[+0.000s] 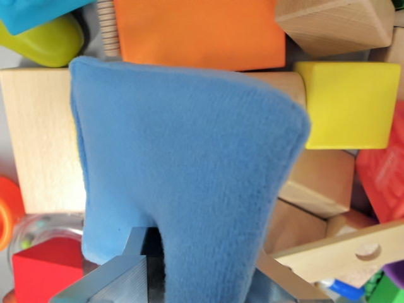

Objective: Pick an object from the bin

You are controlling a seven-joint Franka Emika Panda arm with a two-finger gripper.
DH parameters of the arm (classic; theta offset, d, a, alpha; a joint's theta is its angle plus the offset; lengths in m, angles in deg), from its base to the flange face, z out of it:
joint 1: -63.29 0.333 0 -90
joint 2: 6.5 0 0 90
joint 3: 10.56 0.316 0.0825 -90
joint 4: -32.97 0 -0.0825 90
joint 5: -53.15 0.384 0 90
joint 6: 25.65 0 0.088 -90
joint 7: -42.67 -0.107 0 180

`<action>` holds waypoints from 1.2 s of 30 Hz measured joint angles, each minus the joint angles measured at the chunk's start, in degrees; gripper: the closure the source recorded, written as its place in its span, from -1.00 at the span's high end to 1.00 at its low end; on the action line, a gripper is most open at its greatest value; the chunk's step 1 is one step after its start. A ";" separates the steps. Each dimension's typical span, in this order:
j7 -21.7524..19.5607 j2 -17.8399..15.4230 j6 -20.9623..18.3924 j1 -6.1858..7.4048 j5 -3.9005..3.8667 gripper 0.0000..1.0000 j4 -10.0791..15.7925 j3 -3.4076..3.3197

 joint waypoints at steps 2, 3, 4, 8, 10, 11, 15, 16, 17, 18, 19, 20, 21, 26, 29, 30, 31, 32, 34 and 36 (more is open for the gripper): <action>0.01 -0.80 -0.83 0.00 0.02 -1.00 0.01 0.00; 0.01 -1.25 -1.26 0.00 0.03 -1.00 0.01 0.00; 0.02 -1.73 -1.69 0.00 0.04 -1.00 0.01 0.01; 0.05 -3.36 -3.35 0.00 0.07 -1.00 0.00 0.01; 0.06 -4.05 -4.06 0.00 0.09 -1.00 -0.02 0.02; 0.08 -4.54 -4.59 0.00 0.11 -1.00 -0.05 0.02; 0.11 -6.44 -6.67 0.00 0.18 -1.00 -0.25 0.02; 0.13 -6.97 -7.26 0.00 0.20 -1.00 -0.33 0.02; 0.14 -7.48 -7.87 0.00 0.22 -1.00 -0.43 0.02; 0.15 -7.93 -8.39 0.00 0.24 -1.00 -0.53 0.02; 0.16 -8.35 -8.95 0.00 0.26 -1.00 -0.65 0.02; 0.17 -8.79 -9.55 0.00 0.28 -1.00 -0.80 0.02; 0.18 -9.22 -10.17 0.00 0.30 -1.00 -0.96 0.02; 0.23 -11.19 -12.96 0.00 0.36 -1.00 -1.78 0.02; 0.25 -12.64 -15.05 0.00 0.40 -1.00 -2.45 0.02; 0.26 -12.87 -15.39 0.00 0.40 -1.00 -2.58 0.02; 0.27 -13.29 -16.03 0.00 0.41 -1.00 -2.83 0.02; 0.27 -13.68 -16.72 0.00 0.43 -1.00 -3.11 0.02; 0.29 -14.38 -17.93 0.00 0.45 -1.00 -3.62 0.02; 0.30 -15.06 -19.21 0.00 0.47 -1.00 -4.18 0.02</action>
